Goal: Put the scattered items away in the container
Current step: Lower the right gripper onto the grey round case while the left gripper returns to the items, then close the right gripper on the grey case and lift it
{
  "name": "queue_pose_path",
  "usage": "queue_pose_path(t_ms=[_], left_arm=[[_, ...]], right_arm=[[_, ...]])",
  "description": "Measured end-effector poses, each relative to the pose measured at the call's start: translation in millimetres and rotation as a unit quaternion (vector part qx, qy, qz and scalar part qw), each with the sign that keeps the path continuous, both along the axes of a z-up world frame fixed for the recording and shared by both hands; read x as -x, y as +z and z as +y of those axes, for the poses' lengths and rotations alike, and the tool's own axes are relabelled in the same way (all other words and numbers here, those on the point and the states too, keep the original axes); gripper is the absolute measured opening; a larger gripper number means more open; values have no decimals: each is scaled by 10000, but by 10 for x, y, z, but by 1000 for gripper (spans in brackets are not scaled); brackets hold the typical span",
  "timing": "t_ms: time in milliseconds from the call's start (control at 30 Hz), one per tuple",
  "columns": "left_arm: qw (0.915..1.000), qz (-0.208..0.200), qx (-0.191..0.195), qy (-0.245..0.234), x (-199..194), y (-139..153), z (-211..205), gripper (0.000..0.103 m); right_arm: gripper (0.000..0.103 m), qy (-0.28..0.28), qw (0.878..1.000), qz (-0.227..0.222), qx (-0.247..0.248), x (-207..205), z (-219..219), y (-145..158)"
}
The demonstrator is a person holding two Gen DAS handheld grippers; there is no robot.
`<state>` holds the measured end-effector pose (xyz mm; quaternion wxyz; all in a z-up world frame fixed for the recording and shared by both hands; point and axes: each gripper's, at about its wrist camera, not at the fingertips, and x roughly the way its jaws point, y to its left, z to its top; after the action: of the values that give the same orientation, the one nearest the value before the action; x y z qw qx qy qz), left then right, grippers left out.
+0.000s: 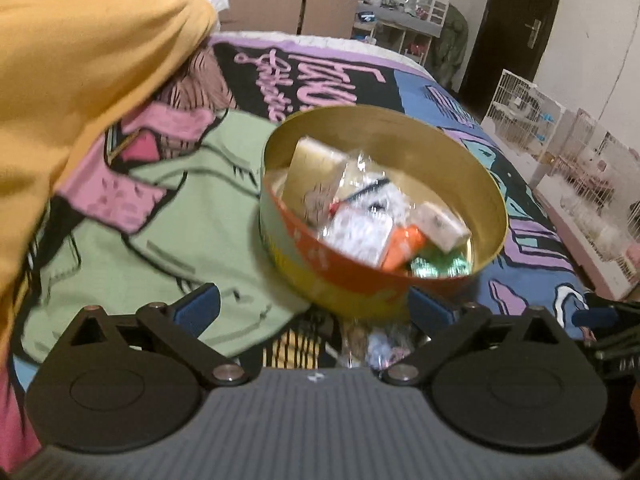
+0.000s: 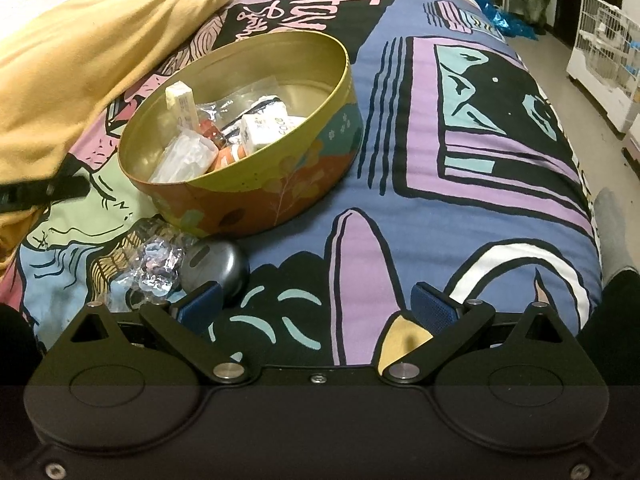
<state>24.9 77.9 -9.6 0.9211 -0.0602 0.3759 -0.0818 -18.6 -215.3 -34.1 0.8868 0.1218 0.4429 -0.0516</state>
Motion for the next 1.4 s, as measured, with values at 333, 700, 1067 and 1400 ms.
queue_pose_path(t_ms=[333, 700, 1067, 1400], left_arm=[[9995, 123, -65, -283, 286, -294, 28, 103], [9995, 184, 269, -54, 342, -385, 141, 103], [9983, 266, 494, 158, 351, -448, 160, 103], [9979, 306, 556, 122, 335, -490, 128, 103]], right_arm=[[101, 124, 9998, 26, 144, -41, 94, 62], [100, 614, 9973, 21, 395, -261, 348, 110], [91, 1190, 9910, 424, 440, -596, 755, -111], [75, 1014, 9896, 978, 295, -924, 860, -429]])
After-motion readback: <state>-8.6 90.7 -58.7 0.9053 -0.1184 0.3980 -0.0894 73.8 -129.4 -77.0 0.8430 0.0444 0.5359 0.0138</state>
